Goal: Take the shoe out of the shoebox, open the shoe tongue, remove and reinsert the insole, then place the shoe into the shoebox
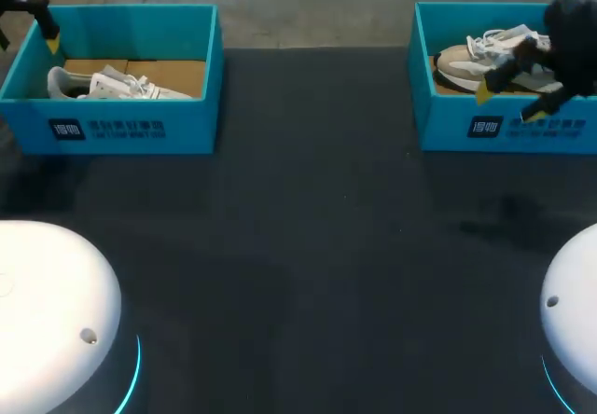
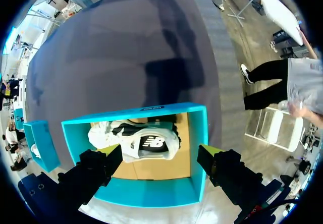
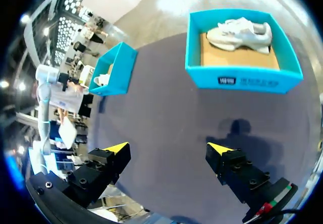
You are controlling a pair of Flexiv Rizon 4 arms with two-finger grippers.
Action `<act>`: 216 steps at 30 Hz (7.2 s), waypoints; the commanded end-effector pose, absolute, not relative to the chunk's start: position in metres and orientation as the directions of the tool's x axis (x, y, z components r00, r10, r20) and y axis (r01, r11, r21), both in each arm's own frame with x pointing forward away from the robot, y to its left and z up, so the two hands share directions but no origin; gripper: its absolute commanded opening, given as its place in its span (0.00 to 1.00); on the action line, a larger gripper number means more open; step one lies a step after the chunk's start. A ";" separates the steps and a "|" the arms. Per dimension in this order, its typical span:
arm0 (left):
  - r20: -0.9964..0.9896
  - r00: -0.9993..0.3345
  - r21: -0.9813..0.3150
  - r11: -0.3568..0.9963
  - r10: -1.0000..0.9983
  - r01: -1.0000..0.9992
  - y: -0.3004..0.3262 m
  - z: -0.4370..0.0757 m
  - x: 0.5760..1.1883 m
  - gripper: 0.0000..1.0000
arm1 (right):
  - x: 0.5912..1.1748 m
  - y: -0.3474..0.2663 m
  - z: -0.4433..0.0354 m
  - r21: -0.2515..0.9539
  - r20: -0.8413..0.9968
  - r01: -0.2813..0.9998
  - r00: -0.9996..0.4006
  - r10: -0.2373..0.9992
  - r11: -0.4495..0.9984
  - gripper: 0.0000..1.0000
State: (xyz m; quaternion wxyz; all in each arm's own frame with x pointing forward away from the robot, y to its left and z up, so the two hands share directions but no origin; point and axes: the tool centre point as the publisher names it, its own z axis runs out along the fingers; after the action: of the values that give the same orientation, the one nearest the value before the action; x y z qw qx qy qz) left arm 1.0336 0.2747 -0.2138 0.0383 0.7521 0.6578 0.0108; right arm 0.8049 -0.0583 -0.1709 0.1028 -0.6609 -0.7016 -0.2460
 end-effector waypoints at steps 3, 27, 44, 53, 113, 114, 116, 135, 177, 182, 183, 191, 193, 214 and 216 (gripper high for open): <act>-0.032 0.135 0.074 -0.132 0.990 0.988 0.275 -0.213 1.032 1.00 | 0.869 -0.062 -0.177 0.101 0.388 0.990 -0.126 0.913 0.094 1.00; -0.032 0.135 0.074 -0.132 0.990 0.988 0.275 -0.213 1.032 1.00 | 0.953 -0.168 -0.214 0.092 0.223 0.995 -0.067 0.972 0.047 1.00; -0.032 0.135 0.074 -0.132 0.990 0.988 0.275 -0.213 1.032 1.00 | 0.984 -0.220 -0.221 0.133 0.191 0.991 -0.058 0.980 0.033 1.00; -0.032 0.135 0.074 -0.132 0.990 0.988 0.275 -0.213 1.032 1.00 | 1.008 -0.228 -0.228 0.136 0.155 0.990 -0.048 0.987 0.027 1.00; -0.032 0.135 0.074 -0.132 0.990 0.988 0.275 -0.213 1.032 1.00 | 1.099 -0.281 -0.270 0.167 0.024 0.985 0.024 0.999 -0.028 1.00; -0.032 0.135 0.074 -0.132 0.990 0.988 0.275 -0.213 1.032 1.00 | 1.101 -0.282 -0.275 0.164 0.023 0.986 0.024 0.999 -0.027 1.00; -0.032 0.135 0.074 -0.132 0.990 0.988 0.275 -0.213 1.032 1.00 | 1.104 -0.283 -0.280 0.161 0.014 0.987 0.018 1.000 -0.020 1.00; -0.032 0.135 0.074 -0.132 0.990 0.988 0.275 -0.213 1.032 1.00 | 1.144 -0.302 -0.313 0.152 -0.035 0.988 0.008 0.999 -0.002 1.00; -0.032 0.135 0.074 -0.132 0.990 0.988 0.275 -0.213 1.032 1.00 | 1.165 -0.340 -0.344 0.105 -0.133 0.993 0.071 0.989 -0.057 0.68; -0.032 0.135 0.074 -0.132 0.990 0.988 0.275 -0.213 1.032 1.00 | 1.168 -0.343 -0.352 0.090 -0.138 0.994 0.068 0.988 -0.056 0.68; -0.032 0.135 0.074 -0.132 0.990 0.988 0.275 -0.213 1.032 1.00 | 1.168 -0.344 -0.352 0.089 -0.138 0.994 0.068 0.988 -0.056 0.68; -0.032 0.135 0.074 -0.132 0.990 0.988 0.275 -0.213 1.032 1.00 | 1.172 -0.348 -0.359 0.074 -0.143 0.995 0.071 0.987 -0.061 0.68; -0.032 0.135 0.074 -0.132 0.990 0.988 0.275 -0.213 1.032 1.00 | 1.172 -0.348 -0.360 0.072 -0.142 0.995 0.072 0.987 -0.063 0.69; -0.032 0.135 0.074 -0.132 0.990 0.988 0.275 -0.213 1.032 1.00 | 1.166 -0.345 -0.382 0.036 -0.136 0.996 0.087 0.987 -0.083 0.65; -0.032 0.135 0.074 -0.132 0.990 0.988 0.275 -0.213 1.032 1.00 | 1.165 -0.345 -0.384 0.031 -0.134 0.996 0.088 0.987 -0.084 0.67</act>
State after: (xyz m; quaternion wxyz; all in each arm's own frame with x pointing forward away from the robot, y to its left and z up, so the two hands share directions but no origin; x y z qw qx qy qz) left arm 1.0336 0.2746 -0.2136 0.0381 0.7521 0.6579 0.0109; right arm 1.1572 -0.3435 -0.3800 -0.0670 -0.7346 -0.6745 0.0310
